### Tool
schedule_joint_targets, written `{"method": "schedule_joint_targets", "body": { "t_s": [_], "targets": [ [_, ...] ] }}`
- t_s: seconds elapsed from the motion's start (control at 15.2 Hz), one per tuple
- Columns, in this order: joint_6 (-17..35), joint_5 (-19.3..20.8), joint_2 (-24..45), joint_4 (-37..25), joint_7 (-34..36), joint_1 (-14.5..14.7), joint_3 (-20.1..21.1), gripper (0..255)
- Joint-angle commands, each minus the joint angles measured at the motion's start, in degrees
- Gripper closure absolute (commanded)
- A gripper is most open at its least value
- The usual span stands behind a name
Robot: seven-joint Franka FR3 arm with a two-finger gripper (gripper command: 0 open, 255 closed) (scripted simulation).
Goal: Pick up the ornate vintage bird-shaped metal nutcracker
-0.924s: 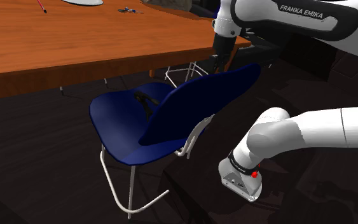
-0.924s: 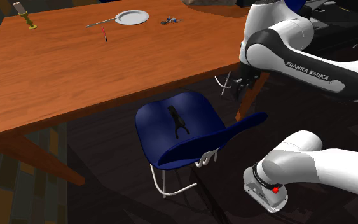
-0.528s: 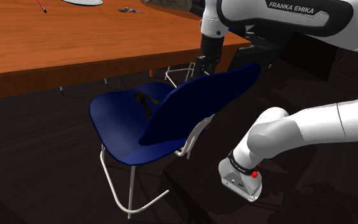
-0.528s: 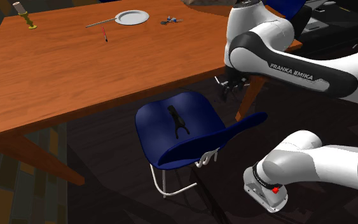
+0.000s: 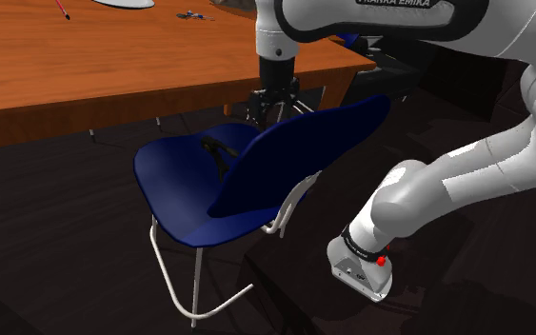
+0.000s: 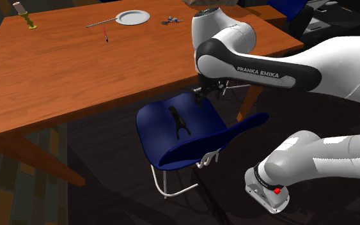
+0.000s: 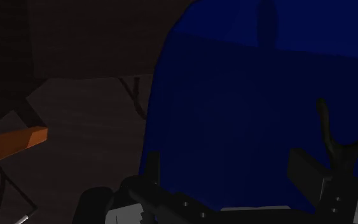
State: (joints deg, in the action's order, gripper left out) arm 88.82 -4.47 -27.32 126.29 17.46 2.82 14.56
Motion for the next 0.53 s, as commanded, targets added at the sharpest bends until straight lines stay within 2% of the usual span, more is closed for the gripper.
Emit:
{"method": "schedule_joint_targets", "body": {
  "t_s": [0.0,0.46],
  "targets": [
    [-0.2,-0.8,4.1,-3.6,4.2,0.4,2.6,0],
    [-0.6,0.0,19.3,-16.6,17.3,1.6,9.5,0]
  ]
}}
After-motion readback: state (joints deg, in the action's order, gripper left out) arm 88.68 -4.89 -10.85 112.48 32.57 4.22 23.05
